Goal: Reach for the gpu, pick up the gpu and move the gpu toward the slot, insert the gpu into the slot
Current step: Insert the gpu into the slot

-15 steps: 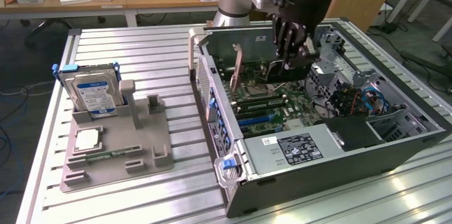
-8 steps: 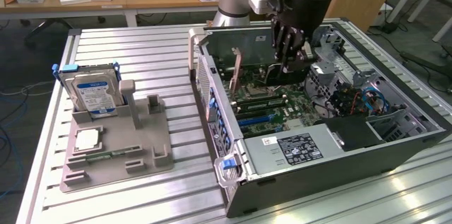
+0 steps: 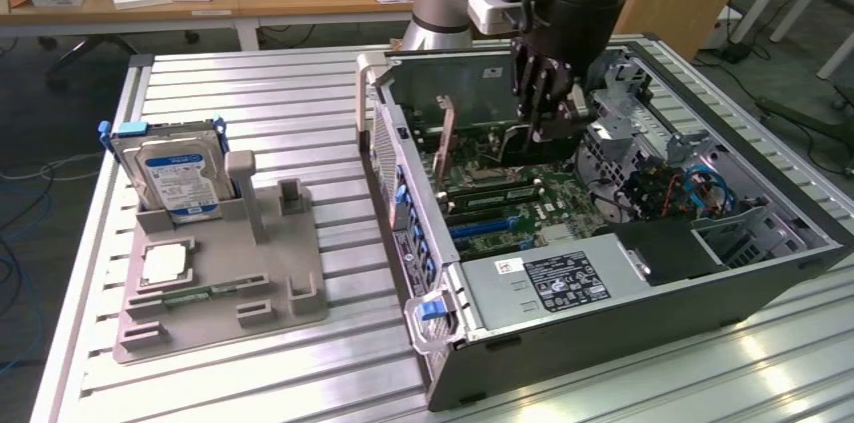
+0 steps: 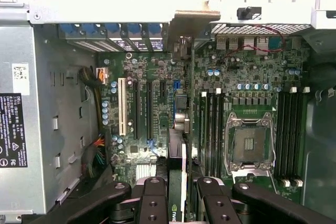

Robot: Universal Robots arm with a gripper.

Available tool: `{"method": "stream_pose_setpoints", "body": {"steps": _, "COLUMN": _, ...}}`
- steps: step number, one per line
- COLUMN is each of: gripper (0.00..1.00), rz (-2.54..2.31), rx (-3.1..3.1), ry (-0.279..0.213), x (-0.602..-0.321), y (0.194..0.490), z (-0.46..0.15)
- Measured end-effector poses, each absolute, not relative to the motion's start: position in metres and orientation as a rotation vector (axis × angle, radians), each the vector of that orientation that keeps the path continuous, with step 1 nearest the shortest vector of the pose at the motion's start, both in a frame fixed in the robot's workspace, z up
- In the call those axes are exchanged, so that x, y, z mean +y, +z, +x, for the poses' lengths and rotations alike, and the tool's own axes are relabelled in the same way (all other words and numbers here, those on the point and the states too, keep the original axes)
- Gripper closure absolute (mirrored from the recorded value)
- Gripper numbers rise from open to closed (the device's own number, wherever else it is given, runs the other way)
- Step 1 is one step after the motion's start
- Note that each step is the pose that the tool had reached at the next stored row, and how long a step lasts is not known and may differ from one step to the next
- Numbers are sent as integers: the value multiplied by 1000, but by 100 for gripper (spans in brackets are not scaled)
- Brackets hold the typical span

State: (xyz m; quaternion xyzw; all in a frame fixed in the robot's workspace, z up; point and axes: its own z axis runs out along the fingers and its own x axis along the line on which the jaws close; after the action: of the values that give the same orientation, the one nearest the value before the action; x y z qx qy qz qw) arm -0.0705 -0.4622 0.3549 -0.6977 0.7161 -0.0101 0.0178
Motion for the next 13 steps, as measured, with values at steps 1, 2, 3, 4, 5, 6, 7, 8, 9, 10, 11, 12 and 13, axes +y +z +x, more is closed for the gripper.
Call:
{"method": "stream_pose_setpoints", "body": {"steps": 1, "gripper": 74, "rz": -2167, "rx": 2224, "ry": -31, "x": -462, "y": 354, "z": -71}}
{"method": "stream_pose_setpoints", "body": {"steps": 2, "gripper": 74, "rz": -2167, "rx": 2224, "ry": -32, "x": -462, "y": 354, "z": -70}}
{"method": "stream_pose_setpoints", "body": {"steps": 3, "gripper": 74, "rz": -2167, "rx": 2224, "ry": -31, "x": -462, "y": 353, "z": -70}}
{"method": "stream_pose_setpoints", "body": {"steps": 4, "gripper": 74, "rz": -2167, "rx": 2224, "ry": -31, "x": -462, "y": 353, "z": -71}}
{"method": "stream_pose_setpoints", "body": {"steps": 5, "gripper": 74, "rz": -2167, "rx": 2225, "ry": -31, "x": -462, "y": 352, "z": -71}}
{"method": "stream_pose_setpoints", "body": {"steps": 6, "gripper": 74, "rz": -2167, "rx": 2224, "ry": -31, "x": -462, "y": 351, "z": -71}}
{"method": "stream_pose_setpoints", "body": {"steps": 7, "gripper": 74, "rz": -2167, "rx": 2224, "ry": -31, "x": -462, "y": 350, "z": -71}}
{"method": "stream_pose_setpoints", "body": {"steps": 8, "gripper": 74, "rz": -2167, "rx": 2224, "ry": -31, "x": -462, "y": 348, "z": -71}}
{"method": "stream_pose_setpoints", "body": {"steps": 9, "gripper": 74, "rz": -2167, "rx": 2224, "ry": -31, "x": -462, "y": 347, "z": -71}}
{"method": "stream_pose_setpoints", "body": {"steps": 10, "gripper": 74, "rz": -2167, "rx": 2224, "ry": -31, "x": -462, "y": 346, "z": -71}}
{"method": "stream_pose_setpoints", "body": {"steps": 11, "gripper": 74, "rz": -2167, "rx": 2224, "ry": -31, "x": -462, "y": 344, "z": -70}}
{"method": "stream_pose_setpoints", "body": {"steps": 12, "gripper": 74, "rz": -2167, "rx": 2224, "ry": -31, "x": -462, "y": 343, "z": -71}}
{"method": "stream_pose_setpoints", "body": {"steps": 13, "gripper": 74, "rz": -2167, "rx": 2225, "ry": -31, "x": -462, "y": 341, "z": -71}}
